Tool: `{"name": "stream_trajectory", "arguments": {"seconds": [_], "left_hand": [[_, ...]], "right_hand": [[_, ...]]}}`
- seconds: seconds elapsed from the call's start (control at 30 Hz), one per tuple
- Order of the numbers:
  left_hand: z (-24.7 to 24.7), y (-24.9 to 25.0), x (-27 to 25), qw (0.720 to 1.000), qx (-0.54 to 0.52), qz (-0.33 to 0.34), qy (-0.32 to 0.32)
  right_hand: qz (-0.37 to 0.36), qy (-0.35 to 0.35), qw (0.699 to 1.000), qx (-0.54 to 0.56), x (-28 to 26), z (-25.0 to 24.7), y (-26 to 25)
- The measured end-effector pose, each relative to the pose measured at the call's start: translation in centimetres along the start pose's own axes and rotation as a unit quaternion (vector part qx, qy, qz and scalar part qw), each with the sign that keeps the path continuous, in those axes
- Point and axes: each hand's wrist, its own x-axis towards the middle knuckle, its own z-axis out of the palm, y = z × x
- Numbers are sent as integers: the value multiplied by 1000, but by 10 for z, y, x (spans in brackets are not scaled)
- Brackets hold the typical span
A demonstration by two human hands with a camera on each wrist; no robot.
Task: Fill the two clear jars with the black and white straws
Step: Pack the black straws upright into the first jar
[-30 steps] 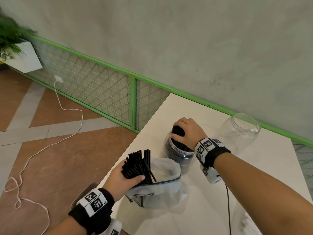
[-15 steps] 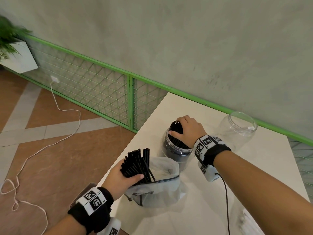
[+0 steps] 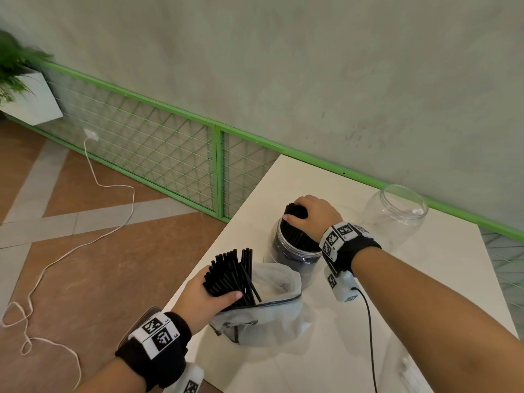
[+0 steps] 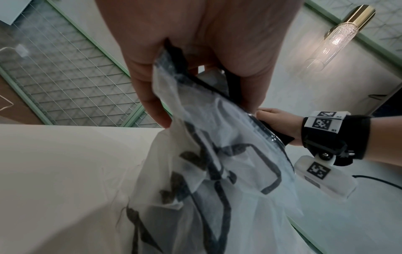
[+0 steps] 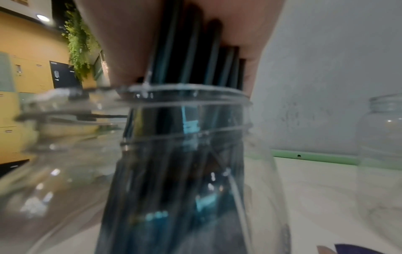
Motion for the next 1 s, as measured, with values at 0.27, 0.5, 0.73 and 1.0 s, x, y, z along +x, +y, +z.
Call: {"name": "stream_trajectory", "arguments": {"seconds": [0.27,0.5,0.73,1.0], "left_hand": [[2,-2,1,1000,-2,-2,-3],[4,-5,1,1000,-2,-5,-3],[3,-7,1,1000,5,7,-10],[3,-10,3,1000,5,9,-18]], "right_hand": [[-17,-36,999,22,-2,-6,0],[7,-35,996,87,-9,-14,2],[-38,118,991,58,-53,-13,6],[-145,112,961,208,-112,15,-41]]}}
